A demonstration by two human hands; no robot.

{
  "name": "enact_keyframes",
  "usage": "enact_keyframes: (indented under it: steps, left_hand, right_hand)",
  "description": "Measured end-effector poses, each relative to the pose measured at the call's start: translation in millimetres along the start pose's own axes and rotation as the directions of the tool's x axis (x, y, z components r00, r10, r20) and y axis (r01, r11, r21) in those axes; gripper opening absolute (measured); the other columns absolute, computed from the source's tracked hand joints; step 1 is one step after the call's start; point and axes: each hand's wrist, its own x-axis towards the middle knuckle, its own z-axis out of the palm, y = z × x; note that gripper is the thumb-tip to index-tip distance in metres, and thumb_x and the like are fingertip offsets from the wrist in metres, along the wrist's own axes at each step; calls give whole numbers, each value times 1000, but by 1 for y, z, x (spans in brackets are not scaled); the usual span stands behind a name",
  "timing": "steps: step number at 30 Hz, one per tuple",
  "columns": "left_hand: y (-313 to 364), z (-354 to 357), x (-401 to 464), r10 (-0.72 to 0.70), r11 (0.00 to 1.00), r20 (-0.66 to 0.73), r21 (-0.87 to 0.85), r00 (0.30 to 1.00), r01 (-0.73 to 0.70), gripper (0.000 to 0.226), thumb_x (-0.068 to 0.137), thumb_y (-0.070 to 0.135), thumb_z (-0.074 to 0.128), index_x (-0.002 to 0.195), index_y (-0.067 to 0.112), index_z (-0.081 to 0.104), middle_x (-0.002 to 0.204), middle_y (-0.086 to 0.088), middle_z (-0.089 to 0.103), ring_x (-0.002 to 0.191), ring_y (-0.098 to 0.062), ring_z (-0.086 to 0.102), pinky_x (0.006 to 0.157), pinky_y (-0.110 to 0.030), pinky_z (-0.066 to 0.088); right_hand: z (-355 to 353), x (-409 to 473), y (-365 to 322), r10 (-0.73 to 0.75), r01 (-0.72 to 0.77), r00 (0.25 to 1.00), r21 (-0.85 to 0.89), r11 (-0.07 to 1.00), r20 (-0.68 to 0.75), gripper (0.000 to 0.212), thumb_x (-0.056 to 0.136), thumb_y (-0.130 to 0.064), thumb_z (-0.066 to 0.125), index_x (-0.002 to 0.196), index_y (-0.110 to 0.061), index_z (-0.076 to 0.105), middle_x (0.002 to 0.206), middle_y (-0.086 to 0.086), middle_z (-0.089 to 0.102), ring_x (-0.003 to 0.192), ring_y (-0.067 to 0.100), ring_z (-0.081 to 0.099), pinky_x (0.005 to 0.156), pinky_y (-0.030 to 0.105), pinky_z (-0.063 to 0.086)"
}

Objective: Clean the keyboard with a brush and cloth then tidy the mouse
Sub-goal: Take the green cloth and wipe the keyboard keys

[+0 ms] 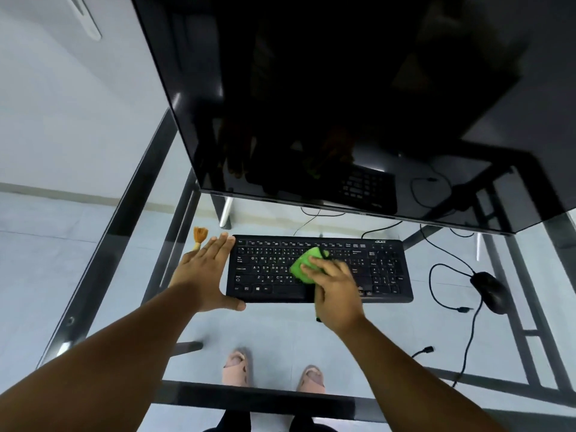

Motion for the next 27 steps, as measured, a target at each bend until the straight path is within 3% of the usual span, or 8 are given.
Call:
enact_keyframes:
  steps: [4, 7, 11, 13, 17, 19, 23, 27]
  left_hand:
    - [16, 1, 2, -54, 998, -51, -21, 997, 52, 133, 56, 94, 44, 154, 19, -6, 163, 3, -9, 149, -15, -5, 121, -43, 8]
    - [27, 4, 3, -99, 995, -90, -32, 991, 97, 132, 57, 95, 40, 154, 17, -4, 163, 2, -10, 149, -14, -7, 121, -45, 3]
    - [49, 10, 6, -52, 999, -94, -21, 994, 50, 133, 56, 96, 36, 154, 18, -7, 162, 3, -13, 149, -14, -11, 121, -42, 0]
    - [64, 13, 8, -50, 997, -112, -58, 992, 44, 133, 56, 96, 38, 154, 18, -5, 163, 3, -10, 149, -18, -11, 121, -43, 2]
    - [77, 14, 10, -90, 992, -110, -95, 990, 80, 137, 53, 94, 46, 154, 18, -6, 163, 3, -11, 149, -23, -13, 121, -45, 4]
    - [74, 14, 9, -84, 994, -79, -83, 993, 78, 141, 50, 91, 55, 154, 19, -8, 162, 4, -14, 148, -21, -16, 121, -44, 4]
    - [71, 13, 9, -70, 996, -42, -50, 997, 67, 147, 49, 78, 72, 152, 20, -15, 160, 6, -21, 147, -20, -20, 120, -44, 8]
    - [71, 12, 10, -72, 993, -40, -98, 997, 67, 149, 48, 70, 79, 153, 19, -13, 160, 5, -20, 147, -19, -20, 119, -44, 14]
  right_hand:
    - [-12, -26, 17, -143, 140, 986, 38, 989, 89, 51, 75, 0, 52, 114, -26, 72, 127, -11, 62, 110, 19, 49, 96, 32, 47]
    - [-25, -40, 48, 31, -31, 998, 15, 999, -55, 51, 72, 4, 56, 113, -23, 72, 123, -7, 64, 106, 21, 50, 92, 39, 51]
    - [-34, -34, 66, 313, -317, 912, 30, 948, -265, 52, 71, 12, 60, 115, -15, 72, 122, 1, 66, 100, 31, 52, 85, 42, 55]
    - [-35, -28, 60, 269, -271, 940, 20, 962, -210, 53, 73, 10, 59, 118, -16, 70, 124, 0, 64, 102, 29, 51, 90, 37, 52]
    - [-44, -35, 66, -31, 30, 999, 17, 999, 16, 52, 77, 4, 57, 120, -22, 69, 126, -5, 63, 108, 20, 49, 98, 30, 47]
    - [-51, -38, 80, 8, -8, 999, 1, 1000, -36, 52, 76, 6, 57, 118, -22, 70, 123, -6, 64, 106, 19, 50, 96, 32, 49]
    - [-52, -23, 85, 281, -281, 947, 21, 959, -154, 53, 76, 7, 56, 119, -20, 69, 126, -5, 62, 105, 25, 51, 93, 39, 51]
    - [-51, -6, 63, 183, -183, 983, 97, 978, 1, 47, 87, -18, 60, 133, -24, 58, 137, -11, 53, 115, 16, 43, 105, 28, 38]
